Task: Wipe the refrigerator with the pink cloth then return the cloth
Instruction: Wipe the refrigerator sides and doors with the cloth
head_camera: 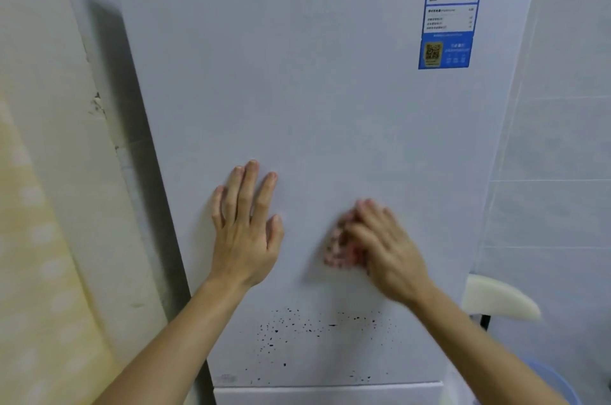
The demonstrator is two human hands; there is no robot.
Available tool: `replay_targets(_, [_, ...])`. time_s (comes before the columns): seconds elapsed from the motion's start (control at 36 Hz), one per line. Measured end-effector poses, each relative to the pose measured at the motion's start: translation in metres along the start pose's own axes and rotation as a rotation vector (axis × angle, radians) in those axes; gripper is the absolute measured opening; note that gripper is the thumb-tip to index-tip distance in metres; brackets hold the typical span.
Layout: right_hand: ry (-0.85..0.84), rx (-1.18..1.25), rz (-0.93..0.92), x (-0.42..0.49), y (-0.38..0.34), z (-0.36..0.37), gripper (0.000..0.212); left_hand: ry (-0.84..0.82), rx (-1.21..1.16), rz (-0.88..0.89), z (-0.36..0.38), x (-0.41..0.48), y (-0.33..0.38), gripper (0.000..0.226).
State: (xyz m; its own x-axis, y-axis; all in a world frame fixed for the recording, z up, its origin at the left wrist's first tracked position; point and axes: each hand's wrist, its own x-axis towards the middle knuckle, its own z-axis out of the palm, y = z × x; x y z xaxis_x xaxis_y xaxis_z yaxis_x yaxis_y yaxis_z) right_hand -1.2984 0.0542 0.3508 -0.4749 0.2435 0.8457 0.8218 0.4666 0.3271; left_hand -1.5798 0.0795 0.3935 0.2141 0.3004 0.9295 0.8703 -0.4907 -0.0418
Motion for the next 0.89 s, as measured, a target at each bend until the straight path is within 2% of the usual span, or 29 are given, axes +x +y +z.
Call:
replay_targets(0.06, [0.182,-0.035,0.132,0.042,0.019,-0.017,0.04,-0.005,-0.004,0.006,-0.002,0.001,-0.002,0.068])
replay_targets(0.14, [0.44,-0.025,0.394,0.117,0.04,-0.042,0.042,-0.018,-0.002,0.025,-0.004,0.001,-0.006,0.07])
replay_targets(0.22, [0.546,-0.005,0.569,0.171,0.037,-0.043,0.055,0.002,0.021,0.029,-0.006,-0.001,-0.012,0.069])
replay_targets(0.28, [0.519,-0.082,0.541,0.179,0.022,-0.034,0.056,0.02,0.019,0.005,-0.007,-0.002,-0.017,0.07])
replay_targets(0.33, [0.443,-0.09,0.43,0.166,0.002,-0.023,0.054,0.028,0.005,-0.013,-0.007,-0.002,-0.022,0.072])
replay_targets(0.5, [0.11,-0.071,0.081,0.058,-0.057,0.022,0.053,0.036,-0.008,-0.032,-0.006,-0.001,-0.028,0.071])
replay_targets(0.58, [-0.021,-0.083,-0.051,0.017,-0.057,0.026,0.05,0.029,-0.018,-0.035,-0.007,-0.001,-0.027,0.068])
replay_targets(0.67, [-0.108,-0.098,-0.136,0.015,-0.041,0.017,0.061,0.022,-0.022,-0.033,-0.009,-0.001,-0.028,0.068])
replay_targets(0.72, [-0.067,-0.079,-0.136,0.031,-0.031,0.008,0.055,0.024,-0.023,-0.03,-0.009,-0.001,-0.03,0.068])
replay_targets(0.78, [0.042,-0.063,-0.063,0.059,-0.018,-0.004,0.047,0.027,-0.017,-0.026,-0.01,0.0,-0.033,0.068])
replay_targets(0.89, [0.344,-0.045,0.25,0.14,-0.003,-0.023,0.048,0.043,0.006,-0.008,-0.012,0.002,-0.037,0.067])
